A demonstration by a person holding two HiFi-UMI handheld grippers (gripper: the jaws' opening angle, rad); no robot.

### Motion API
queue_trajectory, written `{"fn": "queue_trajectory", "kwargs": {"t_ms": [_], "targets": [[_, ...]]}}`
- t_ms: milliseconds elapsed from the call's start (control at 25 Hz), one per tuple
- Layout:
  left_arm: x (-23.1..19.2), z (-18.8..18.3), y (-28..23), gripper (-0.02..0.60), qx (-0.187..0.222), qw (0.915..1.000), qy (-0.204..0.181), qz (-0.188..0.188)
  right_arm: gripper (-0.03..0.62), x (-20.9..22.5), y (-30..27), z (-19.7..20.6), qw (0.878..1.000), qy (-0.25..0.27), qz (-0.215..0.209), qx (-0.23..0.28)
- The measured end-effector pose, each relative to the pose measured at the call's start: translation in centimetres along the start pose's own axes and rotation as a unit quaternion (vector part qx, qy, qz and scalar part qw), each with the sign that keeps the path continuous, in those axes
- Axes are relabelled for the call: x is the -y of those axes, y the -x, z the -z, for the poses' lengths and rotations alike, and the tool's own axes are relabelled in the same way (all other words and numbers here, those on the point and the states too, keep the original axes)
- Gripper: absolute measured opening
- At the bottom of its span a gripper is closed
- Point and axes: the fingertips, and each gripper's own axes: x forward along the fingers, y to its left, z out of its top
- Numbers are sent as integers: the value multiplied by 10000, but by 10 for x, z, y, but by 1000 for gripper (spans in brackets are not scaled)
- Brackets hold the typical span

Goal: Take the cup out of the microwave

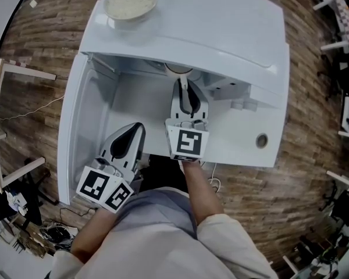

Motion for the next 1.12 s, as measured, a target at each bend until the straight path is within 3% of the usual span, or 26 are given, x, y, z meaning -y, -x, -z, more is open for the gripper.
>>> {"fn": "queue_trajectory", "kwargs": {"t_ms": [1120], "targets": [[18, -6, 26, 15, 212, 9996, -135, 145, 67, -22, 48, -13, 9997, 77, -225, 71]]}}
